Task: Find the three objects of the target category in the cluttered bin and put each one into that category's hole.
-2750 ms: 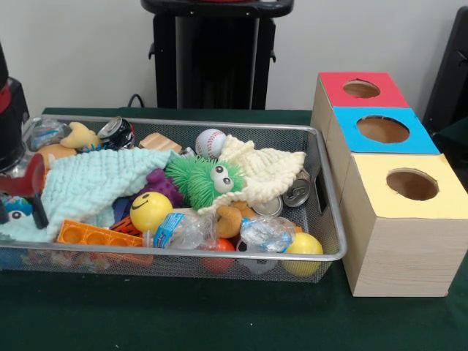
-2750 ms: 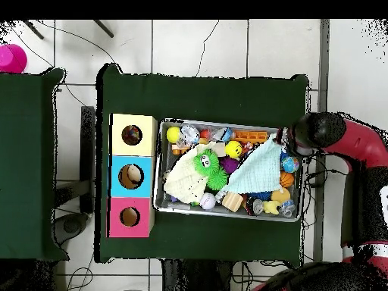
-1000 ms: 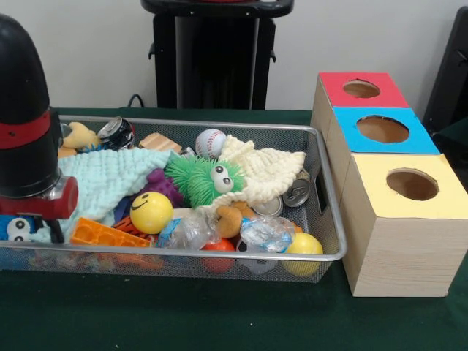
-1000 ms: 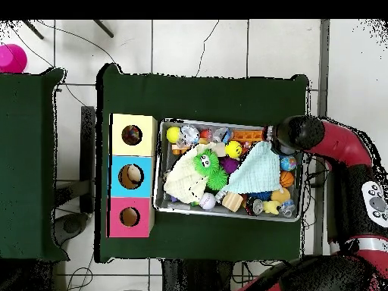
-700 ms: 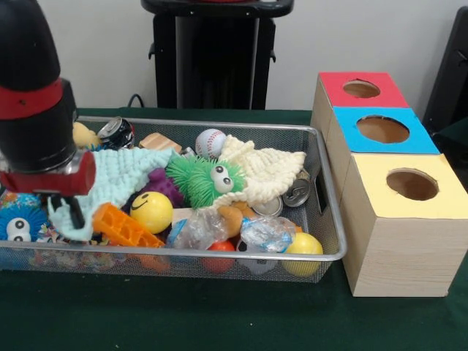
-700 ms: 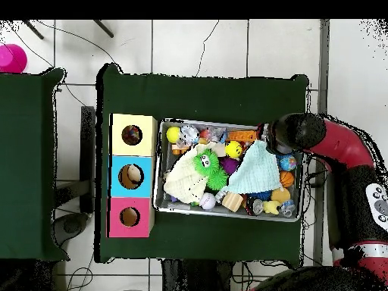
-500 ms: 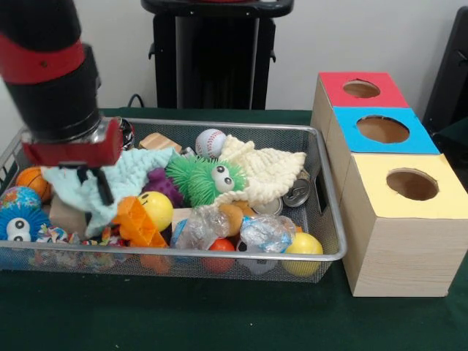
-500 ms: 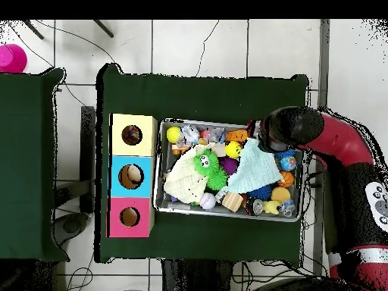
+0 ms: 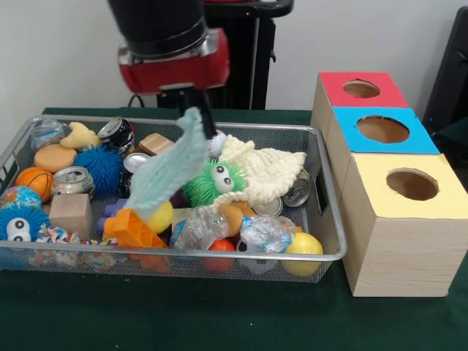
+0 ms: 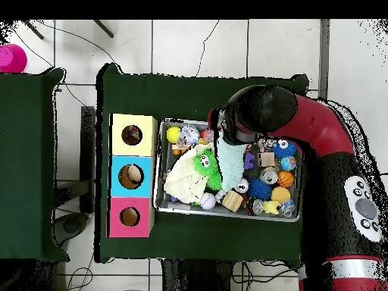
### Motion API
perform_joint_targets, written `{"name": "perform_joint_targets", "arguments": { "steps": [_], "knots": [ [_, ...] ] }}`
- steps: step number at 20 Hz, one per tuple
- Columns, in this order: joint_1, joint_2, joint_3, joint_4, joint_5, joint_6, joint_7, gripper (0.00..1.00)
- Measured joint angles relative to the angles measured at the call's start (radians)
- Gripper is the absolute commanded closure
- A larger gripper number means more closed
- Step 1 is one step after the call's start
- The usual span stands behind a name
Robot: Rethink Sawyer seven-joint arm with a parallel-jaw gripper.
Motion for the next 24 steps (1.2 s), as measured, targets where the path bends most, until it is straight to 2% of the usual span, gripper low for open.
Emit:
{"name": "perform_joint_targets", "arguments": {
  "steps": [5,13,14,17,24],
  "knots": [
    [0.055,-0.030,-0.027,0.012,0.066,0.000,0.044,1.00],
    [0.141,-0.064,-0.100,0.095,0.148,0.000,0.139,1.00],
    [0.159,-0.068,-0.117,0.113,0.150,0.000,0.154,0.00],
    [0.166,-0.070,-0.124,0.118,0.150,0.000,0.161,0.00],
    [0.231,-0.084,-0.191,0.146,0.159,0.000,0.202,0.00]
  ]
}}
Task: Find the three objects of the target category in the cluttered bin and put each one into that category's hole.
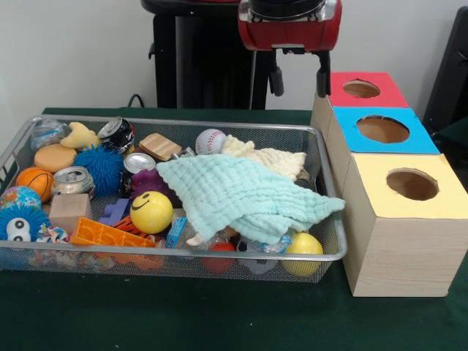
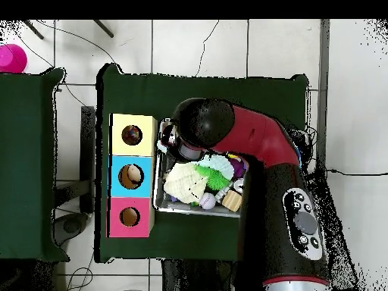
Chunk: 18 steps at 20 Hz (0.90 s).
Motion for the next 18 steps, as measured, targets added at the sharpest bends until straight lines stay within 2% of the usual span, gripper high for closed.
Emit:
{"name": "perform_joint_targets", "arguments": {
  "steps": [10,18],
  "knots": [
    [0.014,0.006,-0.053,0.002,-0.008,0.000,0.011,0.00],
    [-0.015,0.062,-0.096,-0.086,-0.098,-0.011,0.011,0.00]
  ]
}}
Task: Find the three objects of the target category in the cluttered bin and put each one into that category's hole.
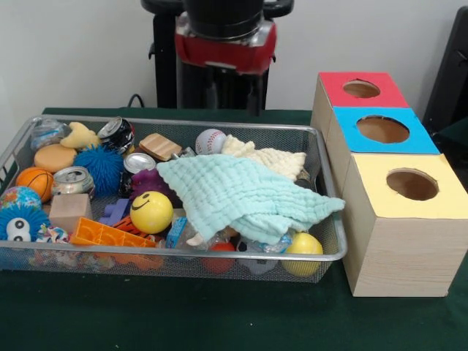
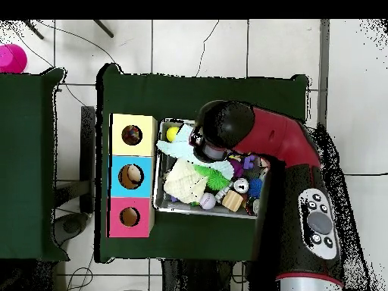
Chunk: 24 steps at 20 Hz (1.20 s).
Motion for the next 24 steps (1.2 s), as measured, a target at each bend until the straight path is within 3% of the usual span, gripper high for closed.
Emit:
{"name": "perform_joint_targets", "arguments": {
  "steps": [13,24],
  "knots": [
    [-0.174,0.173,0.003,-0.198,-0.137,-0.161,0.000,0.00],
    [-0.253,0.283,0.046,-0.350,-0.186,-0.164,-0.003,0.00]
  ]
}}
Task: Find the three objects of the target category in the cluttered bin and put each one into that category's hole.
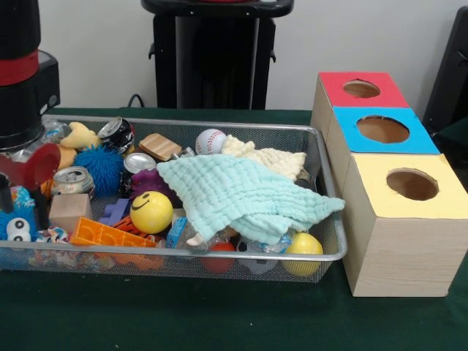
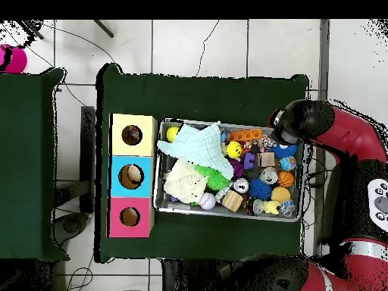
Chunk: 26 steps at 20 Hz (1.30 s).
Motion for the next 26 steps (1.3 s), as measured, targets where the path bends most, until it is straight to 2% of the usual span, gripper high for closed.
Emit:
{"name": "perform_joint_targets", "arguments": {
  "steps": [20,26],
  "knots": [
    [-0.001,-0.022,0.108,-0.035,-0.001,0.001,0.000,0.00],
    [-0.001,-0.029,0.114,-0.035,-0.002,0.017,0.000,0.00]
  ]
}}
